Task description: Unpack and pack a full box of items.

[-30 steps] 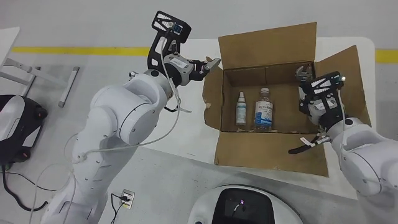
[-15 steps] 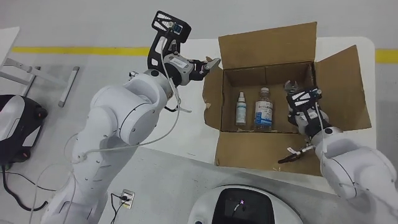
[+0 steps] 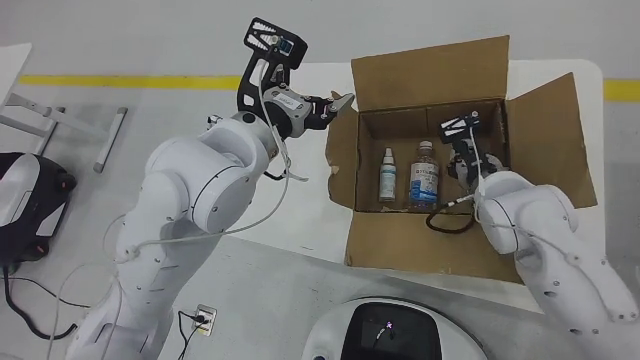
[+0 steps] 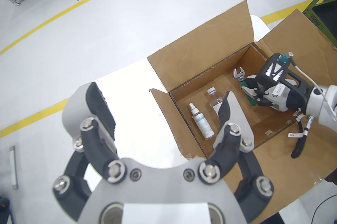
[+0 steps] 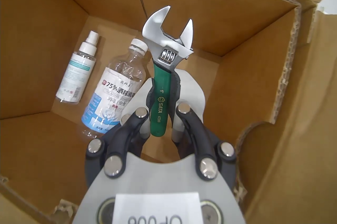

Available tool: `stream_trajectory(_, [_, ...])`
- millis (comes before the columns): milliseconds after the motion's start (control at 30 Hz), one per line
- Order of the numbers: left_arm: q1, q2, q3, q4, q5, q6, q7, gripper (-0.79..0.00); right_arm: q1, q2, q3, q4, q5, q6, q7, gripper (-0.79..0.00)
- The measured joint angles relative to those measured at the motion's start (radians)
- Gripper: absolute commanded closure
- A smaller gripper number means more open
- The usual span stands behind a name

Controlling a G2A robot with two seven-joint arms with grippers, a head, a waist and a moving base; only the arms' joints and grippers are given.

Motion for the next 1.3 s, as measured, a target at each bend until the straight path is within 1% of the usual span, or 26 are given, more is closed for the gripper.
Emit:
stream_trajectory(33, [0.0, 0.0, 0.0, 0.0, 0.0, 0.0, 0.0, -0.785, 0.009, -0.007, -0.009, 0.016, -0.004, 0.016, 0.002, -0.102])
stream_trajectory(67, [0.0, 0.0, 0.0, 0.0, 0.0, 0.0, 0.0, -0.785, 0.015, -0.011, -0.016, 0.025, -0.011, 0.027, 0.004, -0.142])
stream_trajectory(100, [0.0, 0.0, 0.0, 0.0, 0.0, 0.0, 0.0, -0.785, 0.02, -0.016, -0.022, 0.033, -0.016, 0.035, 0.005, -0.219])
stream_trajectory(167, [0.0, 0.0, 0.0, 0.0, 0.0, 0.0, 0.0, -0.785, 0.029, -0.025, -0.035, 0.048, -0.027, 0.044, 0.009, -0.24])
stream_trajectory(200, [0.0, 0.0, 0.0, 0.0, 0.0, 0.0, 0.0, -0.785, 0.031, -0.029, -0.038, 0.053, -0.031, 0.047, 0.011, -0.305])
stream_trajectory(233, [0.0, 0.0, 0.0, 0.0, 0.0, 0.0, 0.0, -0.785, 0.033, -0.032, -0.041, 0.061, -0.034, 0.051, 0.014, -0.379])
stream_trajectory(300, [0.0, 0.0, 0.0, 0.0, 0.0, 0.0, 0.0, -0.785, 0.034, -0.038, -0.042, 0.072, -0.04, 0.055, 0.018, -0.665])
stream_trajectory(367, [0.0, 0.0, 0.0, 0.0, 0.0, 0.0, 0.0, -0.785, 0.035, -0.043, -0.042, 0.08, -0.047, 0.058, 0.021, -0.733])
stream_trajectory(467, [0.0, 0.0, 0.0, 0.0, 0.0, 0.0, 0.0, -0.785, 0.03, -0.048, -0.037, 0.075, -0.066, 0.07, 0.017, -0.717])
stream_trajectory(500, [0.0, 0.0, 0.0, 0.0, 0.0, 0.0, 0.0, -0.785, 0.026, -0.049, -0.033, 0.067, -0.067, 0.068, 0.014, -0.659])
stream_trajectory(533, [0.0, 0.0, 0.0, 0.0, 0.0, 0.0, 0.0, -0.785, 0.02, -0.05, -0.026, 0.055, -0.065, 0.064, 0.007, -0.643])
stream_trajectory(567, [0.0, 0.0, 0.0, 0.0, 0.0, 0.0, 0.0, -0.785, 0.013, -0.05, -0.019, 0.043, -0.061, 0.06, -0.003, -0.603])
stream_trajectory(600, [0.0, 0.0, 0.0, 0.0, 0.0, 0.0, 0.0, -0.785, 0.004, -0.049, -0.011, 0.028, -0.059, 0.054, -0.015, -0.508])
stream_trajectory(633, [0.0, 0.0, 0.0, 0.0, 0.0, 0.0, 0.0, -0.785, -0.01, -0.047, 0.003, 0.004, -0.062, 0.046, -0.032, -0.388])
stream_trajectory(667, [0.0, 0.0, 0.0, 0.0, 0.0, 0.0, 0.0, -0.785, -0.023, -0.044, 0.014, -0.015, -0.066, 0.039, -0.045, -0.314])
stream_trajectory(700, [0.0, 0.0, 0.0, 0.0, 0.0, 0.0, 0.0, -0.785, -0.037, -0.042, 0.027, -0.037, -0.068, 0.033, -0.056, -0.215])
stream_trajectory(733, [0.0, 0.0, 0.0, 0.0, 0.0, 0.0, 0.0, -0.785, -0.06, -0.037, 0.049, -0.074, -0.061, 0.02, -0.079, 0.0])
stream_trajectory(800, [0.0, 0.0, 0.0, 0.0, 0.0, 0.0, 0.0, -0.785, -0.101, -0.028, 0.092, -0.133, -0.041, -0.005, -0.121, 0.0])
stream_trajectory(1033, [0.0, 0.0, 0.0, 0.0, 0.0, 0.0, 0.0, -0.785, -0.307, 0.014, 0.316, -0.365, 0.028, -0.167, -0.298, 0.0])
stream_trajectory(1167, [0.0, 0.0, 0.0, 0.0, 0.0, 0.0, 0.0, -0.785, -0.404, 0.032, 0.437, -0.432, 0.051, -0.248, -0.36, 0.0])
stream_trajectory(1300, [0.0, 0.0, 0.0, 0.0, 0.0, 0.0, 0.0, -0.785, -0.486, 0.043, 0.56, -0.468, 0.114, -0.294, -0.422, 0.0])
